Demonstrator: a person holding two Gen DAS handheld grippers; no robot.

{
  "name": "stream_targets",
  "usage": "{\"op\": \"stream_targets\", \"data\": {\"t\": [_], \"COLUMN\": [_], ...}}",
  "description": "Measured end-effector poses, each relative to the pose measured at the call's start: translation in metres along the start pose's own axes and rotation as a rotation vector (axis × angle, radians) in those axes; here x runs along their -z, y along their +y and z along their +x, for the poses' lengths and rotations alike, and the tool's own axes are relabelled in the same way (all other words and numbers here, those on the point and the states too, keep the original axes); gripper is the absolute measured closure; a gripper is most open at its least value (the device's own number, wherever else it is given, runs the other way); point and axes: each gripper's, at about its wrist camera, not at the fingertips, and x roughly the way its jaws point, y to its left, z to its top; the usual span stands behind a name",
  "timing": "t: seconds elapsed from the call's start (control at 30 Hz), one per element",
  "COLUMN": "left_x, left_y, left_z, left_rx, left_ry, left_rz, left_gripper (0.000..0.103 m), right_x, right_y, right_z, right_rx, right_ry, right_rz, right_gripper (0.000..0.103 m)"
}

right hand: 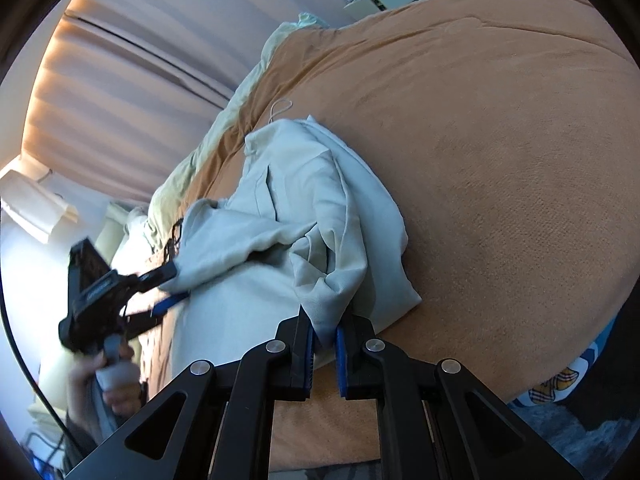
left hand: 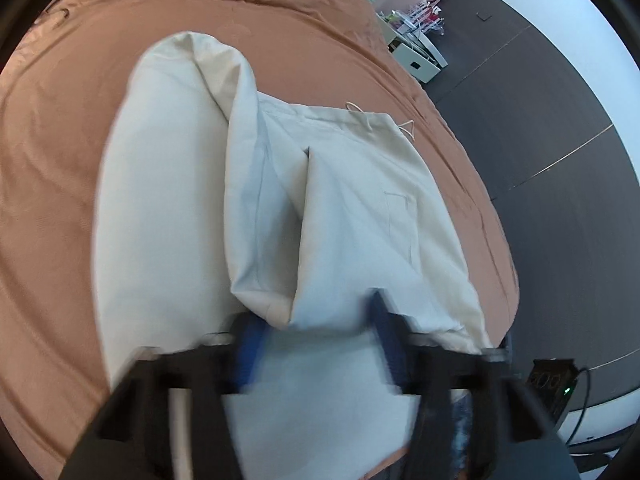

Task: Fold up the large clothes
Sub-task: 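Fold the grasped side over the jacket with the right tool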

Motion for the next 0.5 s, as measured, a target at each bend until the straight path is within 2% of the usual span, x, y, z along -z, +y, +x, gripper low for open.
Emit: {"op": "stream_targets", "data": {"t": [0.03,0.27,0.37,0.5], "left_x": [-0.004,-0.045,-0.065,-0.092], "left_y": [-0.003,-0.058,-0.082,-0.107], "left_z": [0.003,-0.003,-0.004,0.013], "left_rx": [0.007,0.071,0.08,0.047], "left_ry": [0.006,-0.064,-0.084,-0.069], "left_rz": [-0.001,0.107,0.152,0.178], "left_gripper": [0.091,0.095,0.095,0.095], "right_x": [-0.001,-0.016,-0.022,-0.027], "right_y": [0.0,0.003,0.001,0.001], "right_z": [0.001,-0.004,-0.003,0.002], "right_rx": [-0.003,-0.005,-0.014,-0.029], "right_ry": [0.01,0.013,0.019,0.033], "right_rz": [-0.002,-0.022,-0.022,-0.027], "right_gripper": [0.092,0.07,0.07,0.068]}}
